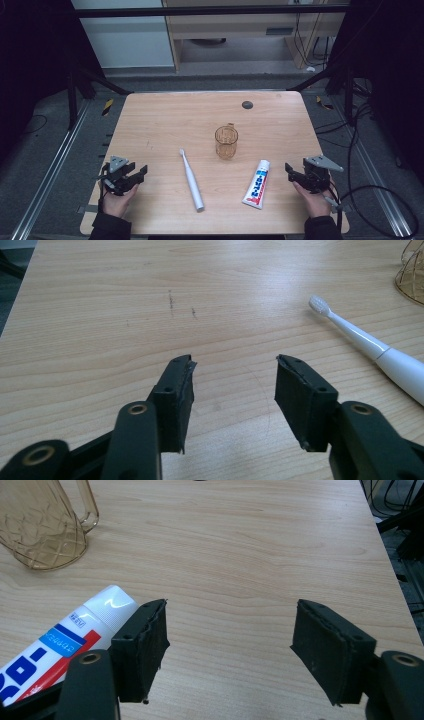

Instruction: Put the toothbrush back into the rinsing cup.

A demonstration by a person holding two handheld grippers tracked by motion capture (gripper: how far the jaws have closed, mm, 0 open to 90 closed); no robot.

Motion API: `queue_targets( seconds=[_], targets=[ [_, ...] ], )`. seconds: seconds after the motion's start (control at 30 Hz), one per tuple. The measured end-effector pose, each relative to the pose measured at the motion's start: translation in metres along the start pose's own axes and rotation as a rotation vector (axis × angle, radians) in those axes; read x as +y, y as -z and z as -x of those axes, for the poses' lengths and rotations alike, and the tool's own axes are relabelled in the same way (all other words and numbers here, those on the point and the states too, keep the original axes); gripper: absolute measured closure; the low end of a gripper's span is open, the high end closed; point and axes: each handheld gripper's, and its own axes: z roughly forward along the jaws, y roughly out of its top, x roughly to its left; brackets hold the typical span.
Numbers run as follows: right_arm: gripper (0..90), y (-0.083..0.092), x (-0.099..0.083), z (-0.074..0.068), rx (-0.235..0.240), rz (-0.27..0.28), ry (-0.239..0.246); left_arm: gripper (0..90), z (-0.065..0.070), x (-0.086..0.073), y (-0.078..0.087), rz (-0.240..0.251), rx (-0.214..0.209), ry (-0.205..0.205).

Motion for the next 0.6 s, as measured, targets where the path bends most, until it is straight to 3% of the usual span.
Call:
queue_targets(
  seconds=[0.33,0.43,0.6],
  targets=[
    [32.3,0.003,-0.003,-0.002,0.007,-0.009,0.014,64.6,0.013,0.002,0.003,-0.029,-0.039,-0.017],
    [33.3,0.004,-0.003,-0.005,0.008,-0.008,0.025,69.0,0.02,0.002,0.002,-0.046,-0.067,-0.021],
    [35.2,0.006,-0.003,-0.008,0.026,-0.009,0.028,75.8,0.028,0.003,0.002,-0.053,-0.088,-0.05]
  ],
)
